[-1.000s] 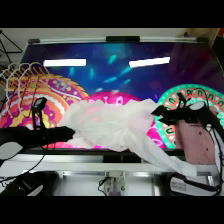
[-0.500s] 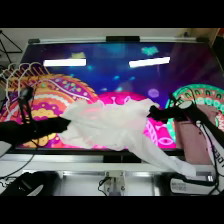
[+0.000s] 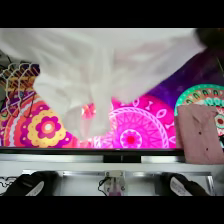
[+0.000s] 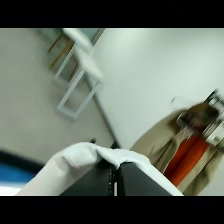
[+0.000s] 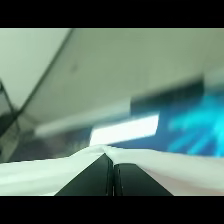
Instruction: Fold the shirts.
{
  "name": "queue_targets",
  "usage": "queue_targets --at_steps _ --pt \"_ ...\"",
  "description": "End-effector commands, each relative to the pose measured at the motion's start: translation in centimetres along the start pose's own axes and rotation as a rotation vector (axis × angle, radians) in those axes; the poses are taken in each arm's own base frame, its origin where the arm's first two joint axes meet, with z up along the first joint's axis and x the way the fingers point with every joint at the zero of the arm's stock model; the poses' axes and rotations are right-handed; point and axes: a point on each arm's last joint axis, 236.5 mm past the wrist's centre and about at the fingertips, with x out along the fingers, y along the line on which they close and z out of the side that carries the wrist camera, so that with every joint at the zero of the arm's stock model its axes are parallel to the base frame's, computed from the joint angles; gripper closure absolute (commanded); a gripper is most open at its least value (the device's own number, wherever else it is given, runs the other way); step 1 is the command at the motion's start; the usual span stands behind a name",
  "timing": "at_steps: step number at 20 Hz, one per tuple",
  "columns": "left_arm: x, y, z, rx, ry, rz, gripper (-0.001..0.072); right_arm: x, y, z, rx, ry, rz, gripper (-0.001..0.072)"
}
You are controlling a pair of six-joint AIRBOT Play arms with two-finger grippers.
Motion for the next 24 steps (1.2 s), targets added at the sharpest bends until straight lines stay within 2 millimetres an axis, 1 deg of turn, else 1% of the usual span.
queue_targets --at_steps 1,2,3,4,5,6,7,8,9,10,11,12,13,14,15,16,17,18,19,20,21,22,23,24 --pt "-2.8 -6.0 8.7 0.075 -0.209 -0.127 0.0657 -14.3 8.0 17.2 -0.381 -0.490 -0.118 0.0658" --pt "-3.4 -6.0 8.3 0.137 -0.163 -0.103 0.0657 -17.0 9.3 17.6 -0.466 -0.503 -0.161 0.0658" --pt "-3.9 -5.5 6.8 0.210 -0.082 -0.066 0.0656 -18.9 10.2 16.8 -0.532 -0.463 -0.202 0.0658" --pt "-4.4 -4.3 4.7 0.269 0.022 -0.021 0.0656 -19.8 10.0 14.7 -0.540 -0.361 -0.242 0.0658" --pt "-4.7 -2.5 2.1 0.314 0.143 0.038 0.0656 -20.1 8.9 11.2 -0.472 -0.212 -0.276 0.0658" --pt "-5.4 0.2 -1.0 0.347 0.293 0.125 0.0656 -20.1 7.7 6.8 -0.359 -0.035 -0.291 0.0658" --pt "-6.2 3.5 -4.3 0.369 0.441 0.223 0.0656 -19.9 6.8 0.8 -0.233 0.184 -0.272 0.0659" --pt "-7.5 7.4 -8.0 0.389 0.597 0.333 0.0656 -19.9 6.6 -4.9 -0.139 0.381 -0.217 0.0659" --pt "-8.7 10.9 -11.5 0.402 0.727 0.423 0.0657 -20.1 6.5 -9.8 -0.025 0.513 -0.168 0.0659" --pt "-10.1 14.3 -15.5 0.404 0.850 0.494 0.0657 -20.2 6.1 -14.2 0.086 0.585 -0.139 0.0659" --pt "-11.5 17.1 -19.5 0.397 0.960 0.538 0.0657 -20.5 5.3 -18.8 0.196 0.644 -0.130 0.0659" --pt "-13.3 19.7 -23.4 0.389 1.069 0.581 0.0657 -21.2 4.8 -23.7 0.302 0.711 -0.115 0.0659" --pt "-15.0 21.9 -26.3 0.386 1.142 0.617 0.0657 -22.0 5.0 -29.0 0.432 0.781 -0.079 0.0659" --pt "-16.4 23.7 -28.5 0.366 1.180 0.663 0.0657 -22.6 5.8 -33.0 0.556 0.823 -0.024 0.0659" --pt "-17.3 24.9 -29.7 0.355 1.197 0.701 0.0657 -23.3 6.5 -36.6 0.667 0.855 0.020 0.0659" --pt "-17.9 25.6 -30.1 0.355 1.202 0.728 0.0657 -24.1 6.6 -39.4 0.740 0.887 0.031 0.0659" --pt "-18.1 25.9 -30.0 0.365 1.206 0.739 0.0657 -24.8 6.5 -41.3 0.769 0.912 0.025 0.0658" --pt "-18.1 26.0 -29.7 0.376 1.199 0.745 0.0657 -25.1 6.4 -42.1 0.765 0.920 0.029 0.0658" --pt "-18.3 26.1 -29.4 0.385 1.198 0.753 0.0657 -25.0 6.6 -41.9 0.740 0.910 0.050 0.0637" --pt "-18.7 26.2 -29.3 0.389 1.210 0.765 0.0657 -24.3 6.9 -41.0 0.724 0.868 0.087 0.0473" --pt "-19.2 26.3 -29.2 0.391 1.225 0.777 0.0657 -23.4 7.4 -39.4 0.713 0.807 0.129 0.0174" --pt "-19.8 26.4 -29.1 0.392 1.241 0.791 0.0656 -22.3 7.8 -37.3 0.700 0.730 0.161 0.0078" --pt "-20.1 26.4 -29.0 0.394 1.248 0.799 0.0657 -21.3 7.9 -35.0 0.678 0.657 0.166 0.0078" --pt "-20.3 26.4 -28.7 0.399 1.247 0.805 0.0657 -20.3 7.7 -32.2 0.634 0.570 0.157 0.0078"
